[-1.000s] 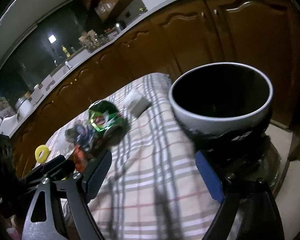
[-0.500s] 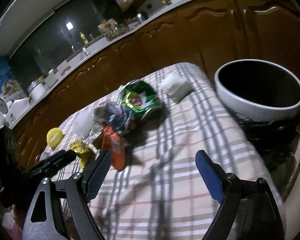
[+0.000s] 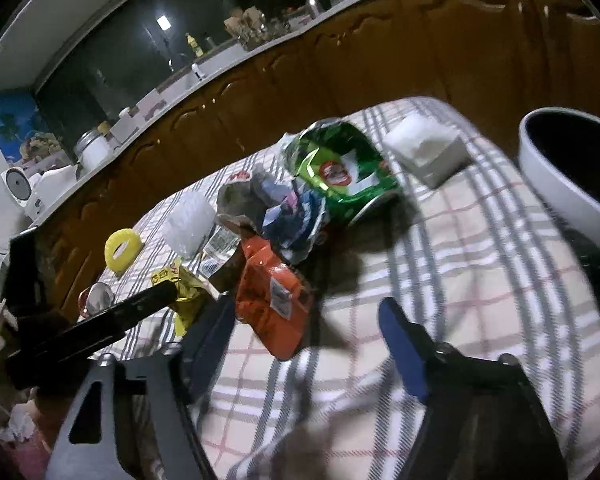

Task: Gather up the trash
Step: 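Grasp the yellow snack bag with the left tool while the right tool grasps the orange bag, then carry both bags over the white bowl and open both tools to drop them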

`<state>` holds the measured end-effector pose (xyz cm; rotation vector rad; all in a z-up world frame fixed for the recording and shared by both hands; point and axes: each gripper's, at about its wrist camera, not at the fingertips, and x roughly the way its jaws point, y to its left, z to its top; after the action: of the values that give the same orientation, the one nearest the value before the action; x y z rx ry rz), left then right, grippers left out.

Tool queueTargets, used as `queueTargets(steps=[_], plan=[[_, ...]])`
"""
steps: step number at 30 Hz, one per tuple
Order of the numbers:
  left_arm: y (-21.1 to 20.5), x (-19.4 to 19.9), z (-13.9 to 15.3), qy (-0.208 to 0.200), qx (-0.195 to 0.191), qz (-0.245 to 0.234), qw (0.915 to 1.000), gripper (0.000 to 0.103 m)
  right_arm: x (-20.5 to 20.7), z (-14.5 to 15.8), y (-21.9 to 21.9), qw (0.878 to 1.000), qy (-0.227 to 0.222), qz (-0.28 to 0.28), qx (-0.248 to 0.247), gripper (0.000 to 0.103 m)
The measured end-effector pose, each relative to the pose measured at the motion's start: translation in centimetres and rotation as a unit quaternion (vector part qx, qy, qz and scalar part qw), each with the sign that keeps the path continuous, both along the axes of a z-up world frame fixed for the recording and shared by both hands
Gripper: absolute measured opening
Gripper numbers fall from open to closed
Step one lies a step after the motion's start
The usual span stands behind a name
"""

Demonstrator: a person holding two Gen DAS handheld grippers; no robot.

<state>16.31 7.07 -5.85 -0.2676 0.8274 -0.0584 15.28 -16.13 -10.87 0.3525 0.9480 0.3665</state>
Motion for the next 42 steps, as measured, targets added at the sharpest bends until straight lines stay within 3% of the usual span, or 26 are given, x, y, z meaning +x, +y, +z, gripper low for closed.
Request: queueTargets(steps=[1, 3, 5, 7, 14, 22, 42], plan=[[-0.1, 0.2, -0.2, 0.001, -0.001, -0.003, 1.0, 0.072, 0.1, -0.2, 0.1, 1.0, 0.003, 0.004, 0.002, 0.06], [-0.3, 0.5, -0.5, 0.007, -0.007, -0.016, 0.9998, 0.039, 0.1, -0.3, 0.4, 1.0, 0.006, 0.008, 0.0, 0.028], [-0.6, 0.6, -1.0, 0.015, -0.012, -0.03, 0.9994, 0.039, -0.2, -0.2, 0.6, 1.0, 0.006, 0.012, -0.005, 0.011], [-0.9, 0.3, -1.0, 0.009, -0.004, -0.036, 0.9993, 0.036, -0.6, 0.1, 0.6, 1.0, 0.001, 0.017, -0.006, 0.006], [-2.4, -2.1, 0.3, -0.013, 0.002, -0.069, 0.9976, 0.031, -2.9, 1.9, 0.4, 0.999, -0.022, 0.026, -0.009, 0.002], [-5.6, -4.6, 2.2, -0.032, 0.003, -0.129, 0.9912, 0.031, -5.4, 3.7, -2.5, 0.999, -0.04, -0.004, -0.004, 0.001], [-14.8, -2.5, 4.1, -0.055, 0.007, -0.234, 0.9708, 0.031, -7.2, 5.5, -12.0, 0.991, -0.067, -0.114, -0.022, 0.0]])
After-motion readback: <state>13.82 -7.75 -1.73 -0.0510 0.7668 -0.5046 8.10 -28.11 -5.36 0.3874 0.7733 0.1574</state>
